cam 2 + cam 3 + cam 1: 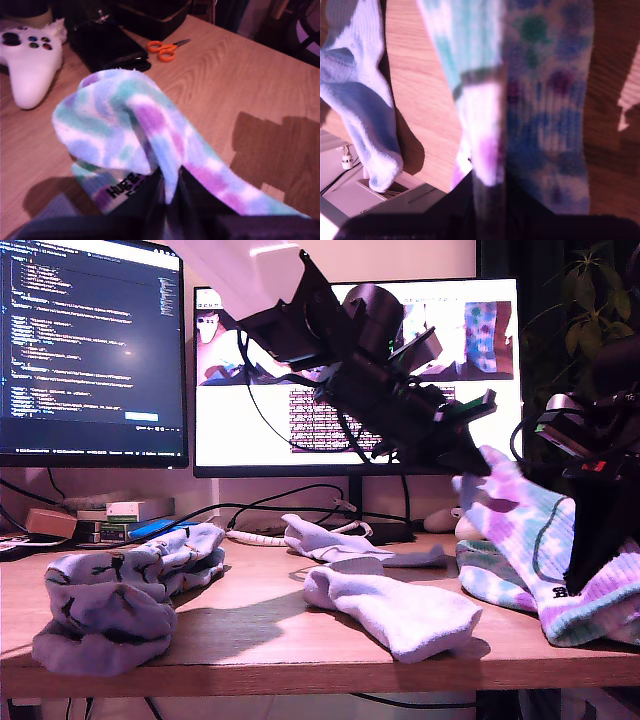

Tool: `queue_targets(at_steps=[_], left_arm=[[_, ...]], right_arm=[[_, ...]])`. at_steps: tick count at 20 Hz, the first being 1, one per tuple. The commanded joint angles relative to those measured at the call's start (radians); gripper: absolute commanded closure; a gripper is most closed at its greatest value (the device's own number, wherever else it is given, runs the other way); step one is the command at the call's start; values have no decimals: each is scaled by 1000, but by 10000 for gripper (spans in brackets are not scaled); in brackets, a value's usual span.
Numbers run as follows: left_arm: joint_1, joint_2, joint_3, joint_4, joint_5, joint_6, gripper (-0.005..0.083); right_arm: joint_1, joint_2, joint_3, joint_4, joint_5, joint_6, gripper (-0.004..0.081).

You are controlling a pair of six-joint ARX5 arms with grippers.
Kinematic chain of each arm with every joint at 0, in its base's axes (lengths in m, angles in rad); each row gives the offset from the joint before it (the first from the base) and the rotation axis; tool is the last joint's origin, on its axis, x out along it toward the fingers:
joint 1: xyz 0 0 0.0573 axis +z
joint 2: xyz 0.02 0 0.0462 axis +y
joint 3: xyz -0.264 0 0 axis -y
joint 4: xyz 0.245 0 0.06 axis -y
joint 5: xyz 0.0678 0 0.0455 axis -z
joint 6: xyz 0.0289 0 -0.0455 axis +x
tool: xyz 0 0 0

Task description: Pair up the socks based on colour and pattern, by placing them on top of one another

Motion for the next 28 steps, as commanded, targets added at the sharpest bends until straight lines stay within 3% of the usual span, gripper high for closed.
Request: queue_targets(at_steps=[1,9,13,14,25,28], left_arm=[[5,60,-4,30,-14,5,794],[6,82,-4,16,-29,5,794],[3,82,-4,8,-28,5,794],[3,82,-4,6,-28,5,794],[-8,82,-4,6,10,25,789],[-22,82,-4,13,13,53,781]], right_arm=[[-2,2,-6,-18,2,4,765],[0,2,-6,-34,3,5,741],[0,1,-5,-33,4,14,428],[0,1,-5,-31,4,14,403],[0,-82,-3,-107,15,42,399],[0,-130,7,-112,55,47,399]])
